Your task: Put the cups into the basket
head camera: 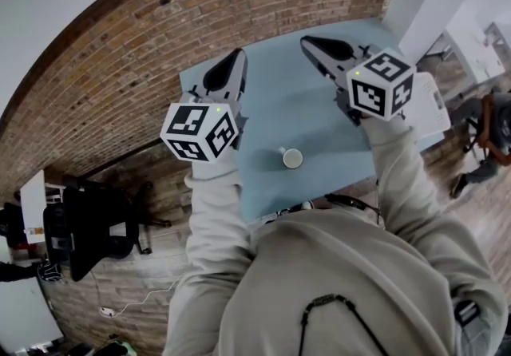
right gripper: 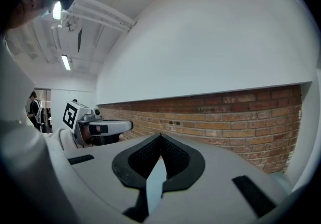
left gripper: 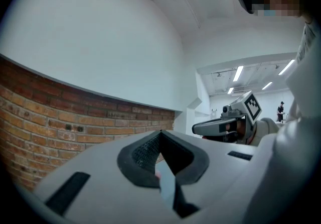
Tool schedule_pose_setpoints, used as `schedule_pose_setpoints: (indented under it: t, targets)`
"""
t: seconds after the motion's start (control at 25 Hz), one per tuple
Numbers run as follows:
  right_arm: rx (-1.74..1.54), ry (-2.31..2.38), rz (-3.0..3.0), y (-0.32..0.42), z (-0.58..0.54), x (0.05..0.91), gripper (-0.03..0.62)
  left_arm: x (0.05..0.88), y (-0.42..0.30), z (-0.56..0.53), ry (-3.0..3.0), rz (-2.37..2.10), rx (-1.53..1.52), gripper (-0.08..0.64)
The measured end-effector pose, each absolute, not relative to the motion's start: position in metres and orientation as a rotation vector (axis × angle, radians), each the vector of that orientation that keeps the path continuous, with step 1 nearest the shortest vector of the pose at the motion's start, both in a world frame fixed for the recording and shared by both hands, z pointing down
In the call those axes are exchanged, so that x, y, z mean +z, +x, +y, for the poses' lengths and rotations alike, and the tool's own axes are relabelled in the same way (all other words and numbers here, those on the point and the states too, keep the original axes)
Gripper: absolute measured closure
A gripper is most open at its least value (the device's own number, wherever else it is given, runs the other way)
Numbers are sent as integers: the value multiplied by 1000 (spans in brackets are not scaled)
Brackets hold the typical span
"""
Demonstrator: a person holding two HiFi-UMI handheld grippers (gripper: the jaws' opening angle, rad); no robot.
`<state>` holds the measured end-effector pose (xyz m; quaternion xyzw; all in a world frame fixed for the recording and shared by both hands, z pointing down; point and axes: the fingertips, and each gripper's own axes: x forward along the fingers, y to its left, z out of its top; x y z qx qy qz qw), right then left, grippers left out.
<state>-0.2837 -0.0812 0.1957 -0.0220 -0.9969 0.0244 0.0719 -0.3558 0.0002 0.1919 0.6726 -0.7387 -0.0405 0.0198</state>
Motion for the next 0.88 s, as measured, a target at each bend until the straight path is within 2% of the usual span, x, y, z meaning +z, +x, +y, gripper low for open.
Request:
schedule_pose_setpoints:
  t: [0.36, 0.88]
  targets:
    - [112, -70, -2872, -300, -87, 259, 584, 265, -364, -10, 1987, -2204, -131, 565]
    - [278, -130, -2649, -301, -68, 416, 583, 421, -366, 11, 1737, -2079, -165, 565]
